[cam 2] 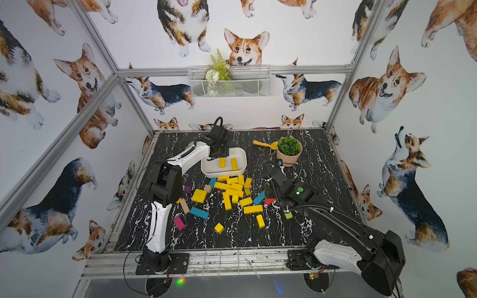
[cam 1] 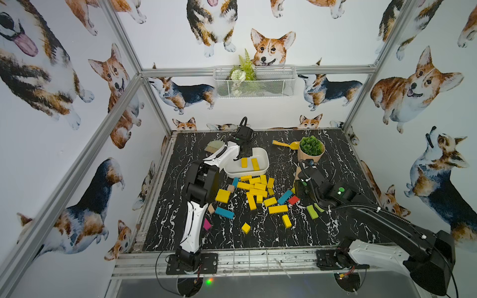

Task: Pick out the yellow building blocks
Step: Place the building block in the storage box.

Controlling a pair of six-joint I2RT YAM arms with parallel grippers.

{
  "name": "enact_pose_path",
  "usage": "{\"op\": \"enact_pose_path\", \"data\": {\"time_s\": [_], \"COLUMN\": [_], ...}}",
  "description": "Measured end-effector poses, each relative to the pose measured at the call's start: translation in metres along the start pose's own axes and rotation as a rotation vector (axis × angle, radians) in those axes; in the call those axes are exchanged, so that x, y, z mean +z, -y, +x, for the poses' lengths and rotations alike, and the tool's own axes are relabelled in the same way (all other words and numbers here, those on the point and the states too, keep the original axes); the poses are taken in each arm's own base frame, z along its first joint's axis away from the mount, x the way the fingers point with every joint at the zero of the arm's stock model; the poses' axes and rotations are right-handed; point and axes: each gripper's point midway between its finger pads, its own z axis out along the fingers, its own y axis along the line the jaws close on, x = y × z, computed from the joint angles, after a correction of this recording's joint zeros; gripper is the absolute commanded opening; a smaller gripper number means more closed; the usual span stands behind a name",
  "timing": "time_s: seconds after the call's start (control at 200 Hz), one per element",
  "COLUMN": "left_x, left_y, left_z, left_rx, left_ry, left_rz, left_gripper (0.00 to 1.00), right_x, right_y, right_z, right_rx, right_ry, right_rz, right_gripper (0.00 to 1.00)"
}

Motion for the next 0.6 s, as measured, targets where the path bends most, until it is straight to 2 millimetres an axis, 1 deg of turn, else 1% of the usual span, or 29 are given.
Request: {"op": "enact_pose_path", "data": {"time_s": [0.105, 0.22, 0.31, 0.36, 0.39, 0.42, 0.531, 0.601], "left_x": [0.012, 0.023, 0.027, 0.027, 0.027, 0.026, 0.021, 0.012], "left_y": [-0.002, -0.004, -0.005, -0.004, -0.004, -0.003, -0.002, -0.002], "left_z": [0.008, 0.015, 0.017, 0.017, 0.016, 0.016, 0.011, 0.004], "left_rx": [-0.006, -0.002, -0.001, -0.001, -0.001, -0.001, -0.006, -0.011], "left_ry": [-0.023, -0.045, -0.052, -0.053, -0.053, -0.051, -0.042, -0.023], "left_rz": [-0.013, -0.026, -0.029, -0.028, -0.027, -0.024, -0.013, -0.004], "left_gripper": [0.28, 0.36, 0.42, 0.48, 0.54, 0.56, 0.62, 0.63], "right_x": [0.001, 0.0, -0.002, -0.003, -0.004, -0.005, -0.007, -0.008], "right_y": [0.003, 0.005, 0.006, 0.006, 0.007, 0.008, 0.011, 0.013], "right_z": [0.004, 0.006, 0.007, 0.006, 0.006, 0.006, 0.006, 0.006], "right_rx": [0.009, 0.014, 0.014, 0.015, 0.015, 0.014, 0.012, 0.01], "right_ry": [-0.007, -0.009, -0.009, -0.006, -0.004, -0.004, 0.0, 0.002], "right_rz": [0.005, 0.006, 0.007, 0.006, 0.008, 0.008, 0.017, 0.024], "right_gripper": [0.61, 0.61, 0.61, 0.61, 0.61, 0.61, 0.61, 0.6]}}
